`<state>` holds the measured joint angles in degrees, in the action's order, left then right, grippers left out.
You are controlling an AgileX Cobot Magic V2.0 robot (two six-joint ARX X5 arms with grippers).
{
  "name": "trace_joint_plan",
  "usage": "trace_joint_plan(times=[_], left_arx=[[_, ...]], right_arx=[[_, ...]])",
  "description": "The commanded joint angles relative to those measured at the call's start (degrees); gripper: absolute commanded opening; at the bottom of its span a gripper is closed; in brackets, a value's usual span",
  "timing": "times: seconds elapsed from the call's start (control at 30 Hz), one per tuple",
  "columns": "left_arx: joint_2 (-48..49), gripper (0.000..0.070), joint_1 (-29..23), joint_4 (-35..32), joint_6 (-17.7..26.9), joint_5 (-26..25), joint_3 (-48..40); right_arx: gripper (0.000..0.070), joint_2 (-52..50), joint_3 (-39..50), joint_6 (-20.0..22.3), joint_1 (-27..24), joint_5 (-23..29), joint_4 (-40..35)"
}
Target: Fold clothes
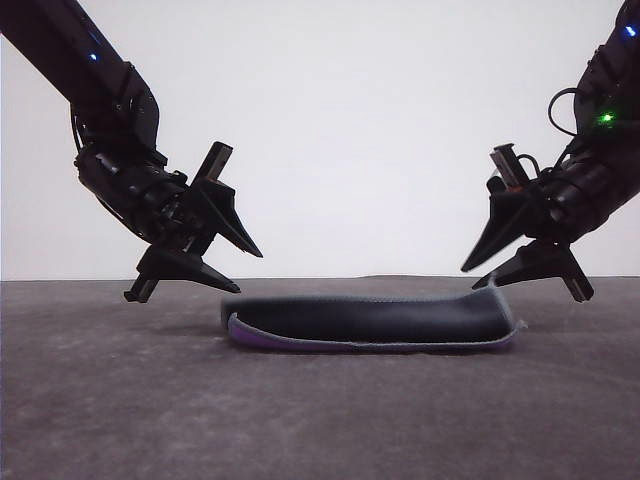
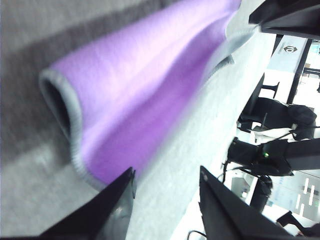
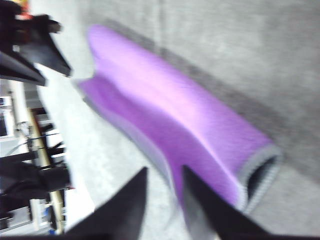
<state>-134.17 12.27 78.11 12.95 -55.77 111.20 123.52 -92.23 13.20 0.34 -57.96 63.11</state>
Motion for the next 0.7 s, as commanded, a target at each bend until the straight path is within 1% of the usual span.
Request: trace_joint_plan(times=[0.0, 0.07, 0.17, 0.23, 0.47, 0.6, 0.67], left_arx=[[-0.48, 0.0246, 0.25, 0.15, 1.37, -0.41, 1.68], [-0.48, 0.0251, 0.37, 0.29, 1.36, -0.45, 1.68], [-0.48, 0.0332, 0.55, 0.33, 1.36, -0.46, 1.68], [-0.48, 0.0363, 0.66, 0.33, 1.36, -0.53, 1.68], [-0.42, 0.0367, 0.50, 0.50, 1.62, -1.25, 2.57], [-0.42, 0.0367, 0.38, 2.95, 2.44, -0.96, 6.49], [-0.37, 0.0367, 0.39, 4.60, 2.75, 0.91, 9.81]], right_arx=[[0.0238, 1.70, -1.38, 1.20, 0.00, -0.73, 0.27], [0.0241, 1.70, -1.38, 1.21, 0.00, -0.72, 0.41], [0.0241, 1.70, -1.38, 1.23, 0.00, -0.70, 0.45], [0.0241, 1.70, -1.38, 1.32, 0.00, -0.69, 0.44], [0.0264, 0.78, -1.59, 2.71, -0.23, -0.49, 0.59], [0.0275, -1.45, -2.56, 2.73, -0.58, -0.23, 0.57], [0.0275, -3.08, -3.25, 2.72, -0.87, 0.06, 0.54]])
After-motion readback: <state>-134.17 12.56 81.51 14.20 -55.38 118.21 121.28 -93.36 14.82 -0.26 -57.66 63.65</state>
